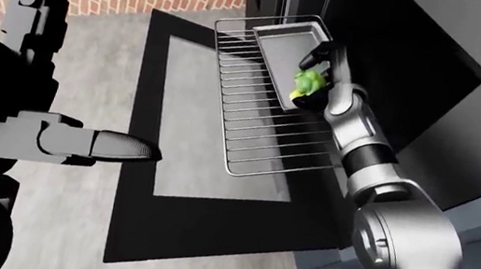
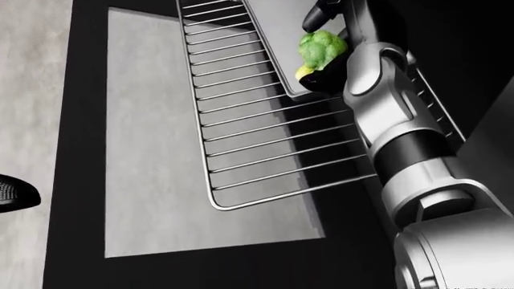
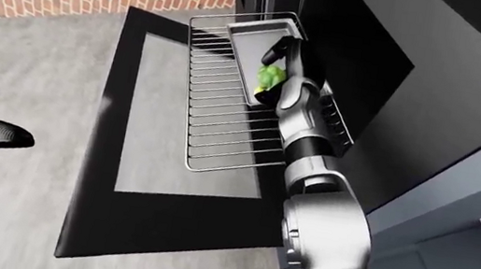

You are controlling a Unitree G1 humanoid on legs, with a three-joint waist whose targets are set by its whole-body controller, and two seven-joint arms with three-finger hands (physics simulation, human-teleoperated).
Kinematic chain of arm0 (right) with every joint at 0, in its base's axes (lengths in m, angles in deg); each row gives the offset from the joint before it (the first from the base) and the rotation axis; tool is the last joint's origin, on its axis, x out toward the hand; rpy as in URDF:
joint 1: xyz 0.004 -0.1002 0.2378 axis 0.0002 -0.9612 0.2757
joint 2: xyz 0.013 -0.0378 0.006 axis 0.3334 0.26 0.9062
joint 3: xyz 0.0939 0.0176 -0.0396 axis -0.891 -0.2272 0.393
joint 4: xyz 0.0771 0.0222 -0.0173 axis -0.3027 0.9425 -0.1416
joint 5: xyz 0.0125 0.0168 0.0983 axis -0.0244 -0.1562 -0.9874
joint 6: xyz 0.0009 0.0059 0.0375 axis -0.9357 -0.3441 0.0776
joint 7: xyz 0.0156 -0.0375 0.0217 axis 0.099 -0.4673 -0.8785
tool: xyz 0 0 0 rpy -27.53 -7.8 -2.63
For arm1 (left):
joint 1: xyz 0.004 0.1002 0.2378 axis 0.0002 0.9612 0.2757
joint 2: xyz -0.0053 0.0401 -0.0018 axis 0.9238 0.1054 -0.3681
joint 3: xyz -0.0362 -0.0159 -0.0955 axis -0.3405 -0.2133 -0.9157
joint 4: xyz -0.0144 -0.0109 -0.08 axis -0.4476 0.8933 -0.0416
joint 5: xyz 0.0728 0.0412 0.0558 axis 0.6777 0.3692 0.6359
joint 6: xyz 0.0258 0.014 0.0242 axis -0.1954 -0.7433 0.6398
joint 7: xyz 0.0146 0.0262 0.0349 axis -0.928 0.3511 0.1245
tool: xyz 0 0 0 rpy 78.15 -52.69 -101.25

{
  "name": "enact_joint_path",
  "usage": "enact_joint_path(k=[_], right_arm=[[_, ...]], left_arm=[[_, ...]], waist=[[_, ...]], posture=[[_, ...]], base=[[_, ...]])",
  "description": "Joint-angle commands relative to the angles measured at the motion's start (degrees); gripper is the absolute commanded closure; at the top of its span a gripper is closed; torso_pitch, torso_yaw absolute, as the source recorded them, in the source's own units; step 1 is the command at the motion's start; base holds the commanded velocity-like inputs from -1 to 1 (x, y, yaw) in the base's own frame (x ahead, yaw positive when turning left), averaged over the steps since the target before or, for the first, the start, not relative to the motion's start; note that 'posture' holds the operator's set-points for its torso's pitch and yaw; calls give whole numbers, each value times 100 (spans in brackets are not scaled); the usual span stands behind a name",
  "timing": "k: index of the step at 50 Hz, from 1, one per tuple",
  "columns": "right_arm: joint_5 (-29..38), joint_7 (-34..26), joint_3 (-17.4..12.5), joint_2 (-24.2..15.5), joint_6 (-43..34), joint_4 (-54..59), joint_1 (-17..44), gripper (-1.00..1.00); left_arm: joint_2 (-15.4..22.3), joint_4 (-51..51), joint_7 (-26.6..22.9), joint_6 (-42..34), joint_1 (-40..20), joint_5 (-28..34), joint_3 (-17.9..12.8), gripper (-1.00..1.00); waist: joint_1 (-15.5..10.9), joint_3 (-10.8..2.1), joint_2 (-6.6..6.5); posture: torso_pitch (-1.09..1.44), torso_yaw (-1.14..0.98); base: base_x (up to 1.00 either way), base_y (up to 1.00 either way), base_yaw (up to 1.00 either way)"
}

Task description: Place the broccoli on the rack of the oven.

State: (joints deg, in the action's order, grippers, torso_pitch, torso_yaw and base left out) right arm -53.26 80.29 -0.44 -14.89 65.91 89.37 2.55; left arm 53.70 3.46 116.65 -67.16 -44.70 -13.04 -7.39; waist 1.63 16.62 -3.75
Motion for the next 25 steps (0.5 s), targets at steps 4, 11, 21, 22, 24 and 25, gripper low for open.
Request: enact_joint_path(k=[4, 11, 21, 22, 24, 25], right_arm=[[23, 142, -13, -57, 162, -273, 261, 16], [31, 166, -11, -56, 161, -261, 238, -100], [34, 164, -13, -68, 150, -308, 248, -100], [38, 166, -10, -70, 155, -306, 250, -100], [42, 166, -9, -72, 151, -314, 253, -100], [40, 168, -12, -73, 152, -312, 256, -100]], left_arm=[[110, -35, -19, 190, -49, 19, -186, -100], [106, -35, -64, 261, 16, 68, -181, -100], [106, -35, -137, 357, 85, 120, -162, -100], [100, -35, -154, 370, 103, 143, -151, -100], [78, -35, -170, 379, 121, 176, -144, -100], [88, -35, -167, 385, 119, 138, -146, -100]], waist=[[6, -148, -5], [6, -16, -3], [6, 124, 10], [7, 133, 11], [7, 152, 13], [7, 160, 13]], posture=[[45, 0], [49, 0], [51, 0], [51, 0], [51, 0], [51, 0]], base=[[0, 0, 0], [0, 0, 0], [0, 0, 0], [0, 0, 0], [0, 0, 0], [0, 0, 0]])
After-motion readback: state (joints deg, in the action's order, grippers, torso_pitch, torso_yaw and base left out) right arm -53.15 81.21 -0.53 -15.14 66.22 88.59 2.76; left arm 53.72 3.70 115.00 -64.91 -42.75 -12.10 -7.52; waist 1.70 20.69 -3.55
